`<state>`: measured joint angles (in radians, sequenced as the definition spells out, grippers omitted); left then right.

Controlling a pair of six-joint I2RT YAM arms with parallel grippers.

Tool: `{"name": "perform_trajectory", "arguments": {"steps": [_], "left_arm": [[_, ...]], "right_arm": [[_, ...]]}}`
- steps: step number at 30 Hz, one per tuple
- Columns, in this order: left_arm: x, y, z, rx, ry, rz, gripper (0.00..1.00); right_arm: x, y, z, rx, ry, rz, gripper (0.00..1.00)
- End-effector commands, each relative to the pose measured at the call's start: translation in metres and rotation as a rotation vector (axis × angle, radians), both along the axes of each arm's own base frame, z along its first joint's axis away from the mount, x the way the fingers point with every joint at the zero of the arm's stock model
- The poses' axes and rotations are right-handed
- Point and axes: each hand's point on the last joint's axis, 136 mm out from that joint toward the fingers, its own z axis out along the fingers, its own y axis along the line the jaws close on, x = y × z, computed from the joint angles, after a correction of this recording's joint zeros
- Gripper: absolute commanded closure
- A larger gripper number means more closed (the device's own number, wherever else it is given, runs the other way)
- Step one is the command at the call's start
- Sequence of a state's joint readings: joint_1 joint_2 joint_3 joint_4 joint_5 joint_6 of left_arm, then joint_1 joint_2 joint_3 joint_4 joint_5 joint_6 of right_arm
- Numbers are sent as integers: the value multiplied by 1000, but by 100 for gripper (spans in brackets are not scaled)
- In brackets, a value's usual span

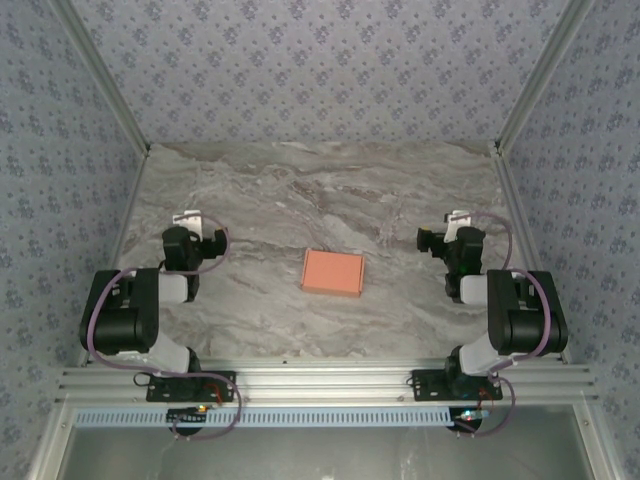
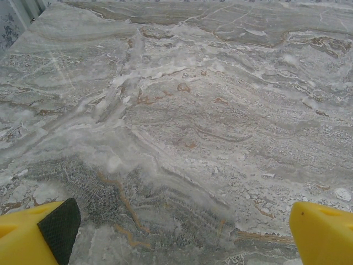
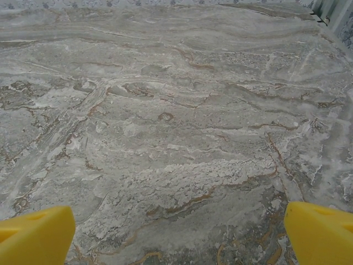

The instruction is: Fold the paper box

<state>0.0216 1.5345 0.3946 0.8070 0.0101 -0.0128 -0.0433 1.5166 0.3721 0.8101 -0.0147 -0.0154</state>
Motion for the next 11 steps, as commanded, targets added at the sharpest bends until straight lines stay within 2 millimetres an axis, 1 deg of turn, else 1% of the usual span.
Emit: {"name": "perform_trajectory", "arguments": {"steps": [1, 11], "left_arm": [[7, 5, 8, -5, -20, 20, 1], [7, 5, 8, -4, -19, 20, 1]], "right_arm": [[6, 0, 4, -15, -4, 0, 0], [5, 0, 4, -15, -7, 3, 0]]}}
